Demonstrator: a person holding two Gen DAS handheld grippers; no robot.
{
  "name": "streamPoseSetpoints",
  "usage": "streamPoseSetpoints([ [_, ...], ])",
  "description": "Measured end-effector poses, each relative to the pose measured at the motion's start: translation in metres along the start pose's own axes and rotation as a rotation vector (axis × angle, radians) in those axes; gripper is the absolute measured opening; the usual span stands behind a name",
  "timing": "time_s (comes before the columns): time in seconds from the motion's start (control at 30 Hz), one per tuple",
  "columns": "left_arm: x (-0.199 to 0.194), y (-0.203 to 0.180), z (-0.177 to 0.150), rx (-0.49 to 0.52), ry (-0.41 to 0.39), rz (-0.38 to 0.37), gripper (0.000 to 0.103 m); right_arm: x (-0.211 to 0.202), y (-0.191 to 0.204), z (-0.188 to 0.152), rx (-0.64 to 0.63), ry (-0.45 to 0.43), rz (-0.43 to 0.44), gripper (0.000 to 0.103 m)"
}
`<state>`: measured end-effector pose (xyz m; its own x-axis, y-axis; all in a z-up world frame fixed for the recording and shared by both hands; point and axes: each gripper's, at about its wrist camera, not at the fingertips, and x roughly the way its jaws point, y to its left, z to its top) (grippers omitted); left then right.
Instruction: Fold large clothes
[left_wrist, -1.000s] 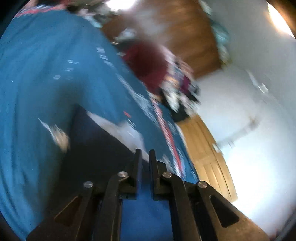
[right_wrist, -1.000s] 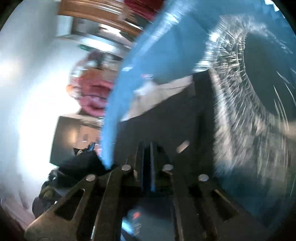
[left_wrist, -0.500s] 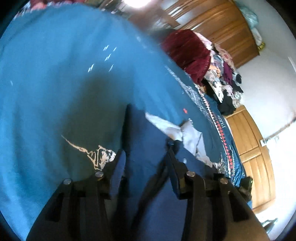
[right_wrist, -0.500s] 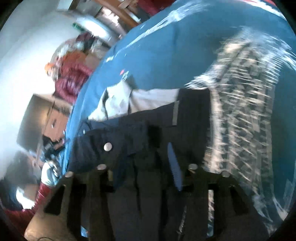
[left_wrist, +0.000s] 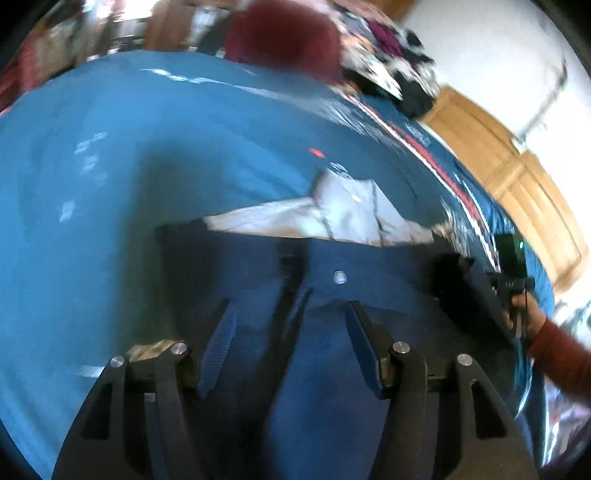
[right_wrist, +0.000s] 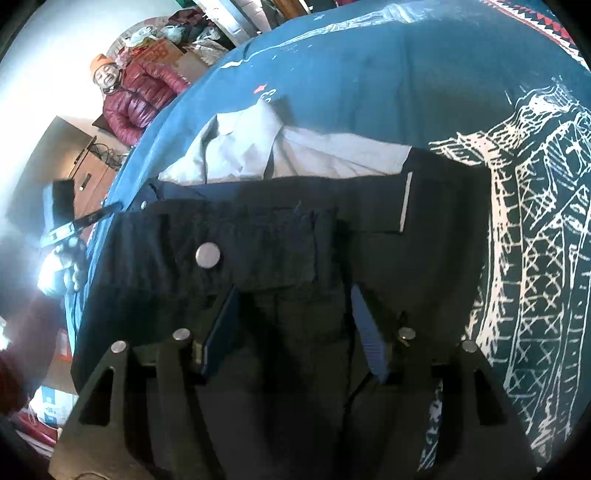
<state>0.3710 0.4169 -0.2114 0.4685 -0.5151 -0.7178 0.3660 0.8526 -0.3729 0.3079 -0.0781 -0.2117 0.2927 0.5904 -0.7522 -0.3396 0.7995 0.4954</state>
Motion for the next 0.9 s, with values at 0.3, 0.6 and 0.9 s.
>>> streamPoseSetpoints([
  [0.3,0.072,-0.017,0.009,0.084,0.155,0.016,0.051,-0.011,0.010,-0.001,-0.058,-0.033,-0.017,0.062],
  [0.6,0.065,-0.010,0.000,0.061,0.105,-0.042,0.024,0.005,0.001,0.018,-0.063,-0.018,0.006,0.064],
  [0.9,0.077,-0.022,0.002,0.095,0.110,-0.049,0.041,0.014,-0.006,0.026,-0.014,-0.004,0.082,0.009],
])
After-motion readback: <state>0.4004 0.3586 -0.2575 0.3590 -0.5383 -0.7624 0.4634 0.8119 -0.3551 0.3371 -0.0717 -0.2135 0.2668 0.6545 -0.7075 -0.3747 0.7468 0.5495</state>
